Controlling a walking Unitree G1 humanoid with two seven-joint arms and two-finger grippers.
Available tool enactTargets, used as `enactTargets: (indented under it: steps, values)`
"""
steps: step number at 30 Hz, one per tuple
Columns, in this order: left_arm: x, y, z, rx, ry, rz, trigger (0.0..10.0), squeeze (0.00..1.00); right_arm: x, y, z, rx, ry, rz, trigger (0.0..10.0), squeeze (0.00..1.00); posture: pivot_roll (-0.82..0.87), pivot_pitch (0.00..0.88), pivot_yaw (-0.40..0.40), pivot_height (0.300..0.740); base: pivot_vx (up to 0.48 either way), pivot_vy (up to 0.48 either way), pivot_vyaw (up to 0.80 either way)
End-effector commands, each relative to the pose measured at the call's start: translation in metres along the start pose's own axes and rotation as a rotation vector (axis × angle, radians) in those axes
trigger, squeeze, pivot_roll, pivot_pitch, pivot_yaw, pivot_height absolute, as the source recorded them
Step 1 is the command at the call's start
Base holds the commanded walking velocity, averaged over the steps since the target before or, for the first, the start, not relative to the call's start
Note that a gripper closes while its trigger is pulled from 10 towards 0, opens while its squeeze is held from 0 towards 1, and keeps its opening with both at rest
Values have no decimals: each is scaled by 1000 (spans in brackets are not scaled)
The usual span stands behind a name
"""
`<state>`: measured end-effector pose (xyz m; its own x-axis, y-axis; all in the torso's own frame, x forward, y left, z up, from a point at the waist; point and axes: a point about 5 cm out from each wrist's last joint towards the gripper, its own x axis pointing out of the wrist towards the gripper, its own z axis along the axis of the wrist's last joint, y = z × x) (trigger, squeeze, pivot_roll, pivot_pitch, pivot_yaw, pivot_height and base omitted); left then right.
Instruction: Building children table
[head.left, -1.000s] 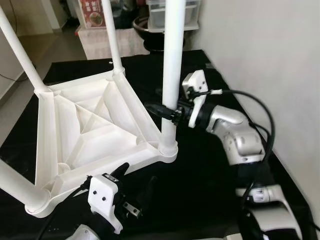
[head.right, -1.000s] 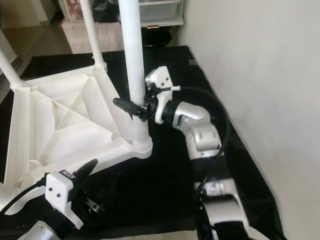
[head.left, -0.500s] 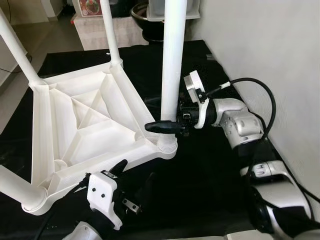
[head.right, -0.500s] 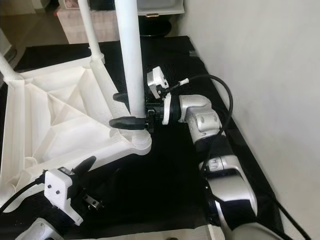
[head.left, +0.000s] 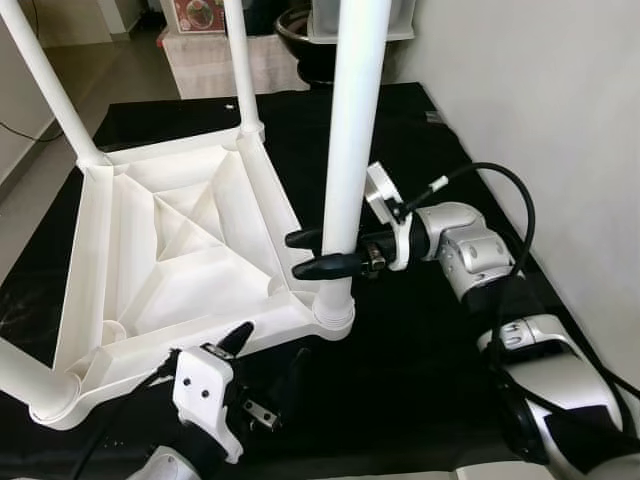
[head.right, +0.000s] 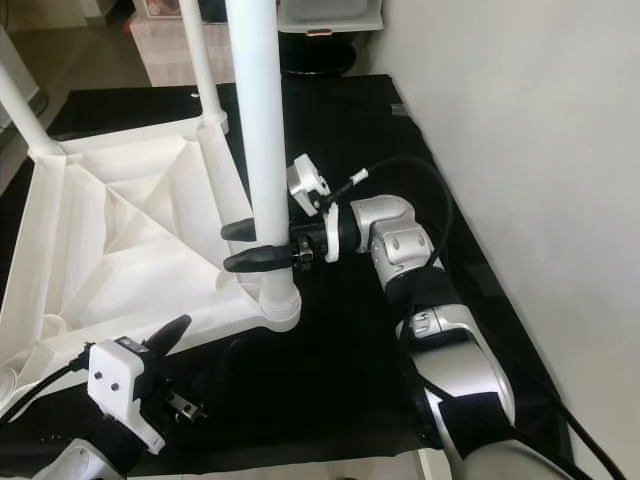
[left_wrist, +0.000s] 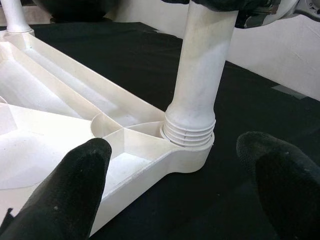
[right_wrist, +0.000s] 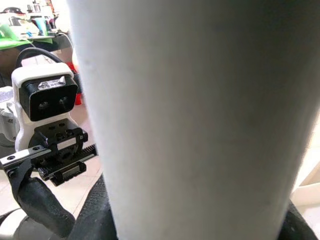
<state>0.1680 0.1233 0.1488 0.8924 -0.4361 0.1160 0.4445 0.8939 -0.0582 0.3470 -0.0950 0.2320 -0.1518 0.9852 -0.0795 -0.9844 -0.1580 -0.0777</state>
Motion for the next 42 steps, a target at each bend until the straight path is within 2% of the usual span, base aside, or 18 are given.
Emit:
enactTargets:
  steps: [1,6,9,11,12,13,14,15,16,18,26,27,28,29,31,32,38,42]
  values:
    - [-2,1,-2,6,21,2,10000,0,2,4,-12,47,9,25,0,0,79,115,5,740,0,0,0]
    - [-3,1,-2,4,23,-3,10000,0,-5,13,-24,55,10,3,0,0,63,121,5,740,0,0,0]
    - [-3,0,-2,3,22,-5,10000,0,-5,21,-33,32,11,-131,0,0,48,123,-11,740,0,0,0]
    - [-4,1,-2,5,21,-2,10000,0,2,20,-44,39,46,-374,0,0,36,128,-16,740,0,0,0]
    - [-5,2,-1,4,21,1,10000,0,2,13,-52,12,99,-736,0,0,24,134,-15,740,0,0,0]
    - [-5,2,-1,4,21,1,10000,0,2,13,-52,12,99,-736,0,0,24,134,-15,740,0,0,0]
    - [-6,3,-1,4,21,3,10000,0,-6,18,-60,23,158,-1037,0,0,20,135,-14,740,0,0,0]
    - [-6,3,-1,4,21,3,10000,0,-6,18,-60,23,158,-1037,0,0,20,135,-14,740,0,0,0]
    - [-7,3,0,3,20,3,10000,0,-2,36,-65,66,159,-1118,0,0,22,140,-13,740,0,0,0]
    - [-7,3,0,3,21,1,10000,0,2,47,-65,73,152,-1153,0,0,21,139,3,740,0,0,0]
    - [-5,2,-1,3,34,-30,10000,0,24,54,-65,45,135,-1074,0,0,20,123,11,740,0,0,0]
    - [-5,3,-1,3,31,-26,10000,0,27,54,-63,41,133,-1059,3922,0,17,123,10,740,0,0,0]
    - [-5,3,-1,3,29,-24,10000,0,29,55,-62,39,133,-1063,3922,0,17,123,10,740,0,0,0]
    - [-4,3,-1,4,27,-19,10000,0,33,56,-57,35,113,-1033,10000,0,18,123,5,740,0,0,0]
    - [-4,4,-1,4,25,-16,10000,0,36,56,-54,34,98,-1011,10000,0,18,123,5,740,0,0,0]
    - [-4,4,-1,4,24,-14,10000,0,41,57,-50,36,69,-952,10000,1000,16,124,6,740,0,0,0]
    - [-3,5,-1,3,22,-12,10000,0,50,50,-15,-28,-69,-560,10000,1000,21,127,8,740,0,0,0]
    - [-3,5,-1,2,22,-12,10000,0,43,44,-11,-48,-63,-470,10000,1000,24,124,12,740,0,0,0]
